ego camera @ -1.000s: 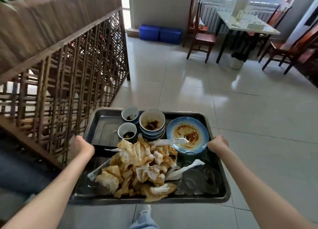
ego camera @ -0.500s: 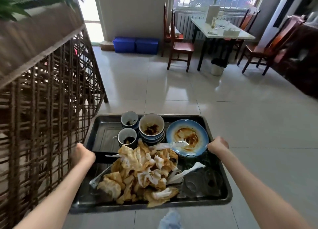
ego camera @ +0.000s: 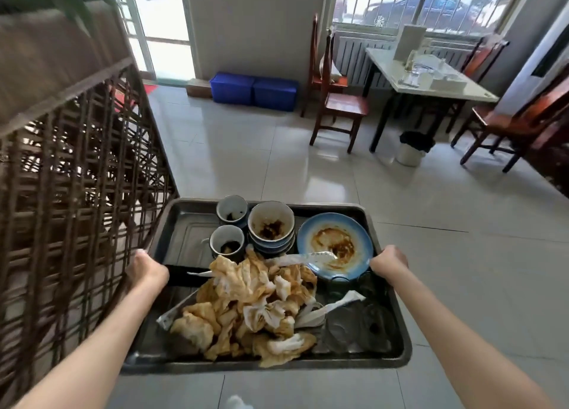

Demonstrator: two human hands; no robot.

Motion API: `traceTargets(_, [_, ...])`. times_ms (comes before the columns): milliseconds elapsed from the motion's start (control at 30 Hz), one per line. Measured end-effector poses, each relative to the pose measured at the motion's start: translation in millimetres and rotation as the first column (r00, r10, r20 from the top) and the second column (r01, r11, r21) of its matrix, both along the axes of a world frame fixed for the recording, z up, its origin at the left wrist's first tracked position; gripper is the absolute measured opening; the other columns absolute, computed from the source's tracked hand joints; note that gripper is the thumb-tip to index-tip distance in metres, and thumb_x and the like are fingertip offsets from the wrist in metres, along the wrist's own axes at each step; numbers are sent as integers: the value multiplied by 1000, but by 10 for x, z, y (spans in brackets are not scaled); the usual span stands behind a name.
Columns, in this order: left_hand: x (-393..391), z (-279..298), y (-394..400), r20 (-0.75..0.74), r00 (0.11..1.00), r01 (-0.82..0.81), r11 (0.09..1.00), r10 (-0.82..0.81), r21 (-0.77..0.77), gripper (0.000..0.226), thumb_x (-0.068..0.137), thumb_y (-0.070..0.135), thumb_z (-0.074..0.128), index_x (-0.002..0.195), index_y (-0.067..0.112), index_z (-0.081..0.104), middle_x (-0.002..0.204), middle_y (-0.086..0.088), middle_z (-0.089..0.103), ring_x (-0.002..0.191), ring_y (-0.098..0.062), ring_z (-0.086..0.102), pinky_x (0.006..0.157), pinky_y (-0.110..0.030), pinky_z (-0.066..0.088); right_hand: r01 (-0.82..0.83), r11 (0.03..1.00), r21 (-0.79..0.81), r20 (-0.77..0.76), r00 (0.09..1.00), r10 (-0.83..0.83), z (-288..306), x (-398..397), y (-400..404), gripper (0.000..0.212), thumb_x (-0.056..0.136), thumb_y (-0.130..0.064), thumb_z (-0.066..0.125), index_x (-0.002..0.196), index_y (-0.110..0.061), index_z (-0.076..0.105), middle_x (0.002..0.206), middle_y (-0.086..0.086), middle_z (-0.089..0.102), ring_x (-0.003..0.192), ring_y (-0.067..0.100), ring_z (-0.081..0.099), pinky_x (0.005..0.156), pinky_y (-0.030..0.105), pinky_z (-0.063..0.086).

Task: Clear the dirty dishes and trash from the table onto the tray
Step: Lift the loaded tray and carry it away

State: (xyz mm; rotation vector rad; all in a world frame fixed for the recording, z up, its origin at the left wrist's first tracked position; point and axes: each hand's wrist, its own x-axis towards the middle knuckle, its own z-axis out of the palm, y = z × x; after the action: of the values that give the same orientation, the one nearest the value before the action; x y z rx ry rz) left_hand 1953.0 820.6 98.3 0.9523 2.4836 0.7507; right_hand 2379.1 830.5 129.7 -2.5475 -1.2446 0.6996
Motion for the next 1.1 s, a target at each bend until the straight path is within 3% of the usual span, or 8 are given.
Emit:
traceTargets(167, [18, -61, 1252, 15, 1000, -6, 1000, 6, 9, 41, 79, -11, 52, 120, -10, 50, 121, -34, 52, 118, -46, 45, 98, -43, 36, -11, 1000, -11, -15, 1000, 11, -69, 13, 1319, 23, 84, -15, 64, 101, -2, 57, 89, 12, 57, 77, 24, 54, 57, 27, 42])
traceTargets(333, [-157, -113, 2761, 16, 1000, 9, 1000, -9, 6, 38, 77, -11, 53, 115, -8, 53, 117, -34, 55, 113, -46, 50, 96, -44, 40, 16, 999, -38, -12, 1000, -16, -179, -136, 2729, 25, 84, -13, 61, 104, -1, 55, 105, 16, 61, 89, 28, 56, 65, 26, 41])
traceTargets(467, [-277, -57, 4017, -12, 999, 52, 998, -52, 21, 34, 76, -10, 54, 110, -8, 55, 112, -34, 57, 109, -46, 53, 94, -44, 41, 59, 998, -16, -52, 997, -60, -212, -254, 3886, 22, 84, -11, 61, 103, -3, 53, 105, 17, 60, 96, 30, 58, 71, 31, 47])
traceTargets(633, [-349, -39, 5380, -21, 998, 60, 998, -60, 9, 34, 77, -10, 53, 111, -9, 56, 111, -35, 57, 109, -47, 52, 94, -44, 41, 70, 997, -32, -49, 996, -71, -170, -332, 5217, 25, 84, -13, 61, 105, -2, 54, 106, 17, 61, 96, 31, 58, 68, 29, 43])
traceTargets(833, [-397, -44, 7133, -44, 996, 78, 996, -79, -42, 29, 78, -8, 53, 107, -9, 54, 111, -35, 56, 109, -48, 52, 92, -47, 42, 63, 998, -27, -32, 997, -64, -193, -382, 7038, 33, 84, -15, 62, 112, -1, 53, 112, 17, 60, 103, 31, 57, 79, 33, 47])
traceTargets(1000, [-504, -3, 8639, -10, 999, 46, 998, -46, -41, 36, 79, -5, 55, 115, -3, 53, 115, -32, 56, 112, -47, 50, 93, -50, 41, 35, 999, 3, -78, 996, -35, -152, -453, 8649, 20, 81, -13, 62, 96, -4, 52, 99, 15, 56, 93, 28, 55, 80, 36, 47])
traceTargets(1100, [-606, 61, 9485, 3, 1000, 14, 999, -14, -49, 40, 78, -6, 57, 117, -2, 52, 115, -31, 56, 112, -47, 49, 94, -51, 41, 9, 1000, 14, -73, 997, -8, -62, -544, 9556, 18, 82, -11, 63, 96, -3, 53, 95, 14, 55, 95, 30, 56, 72, 32, 45])
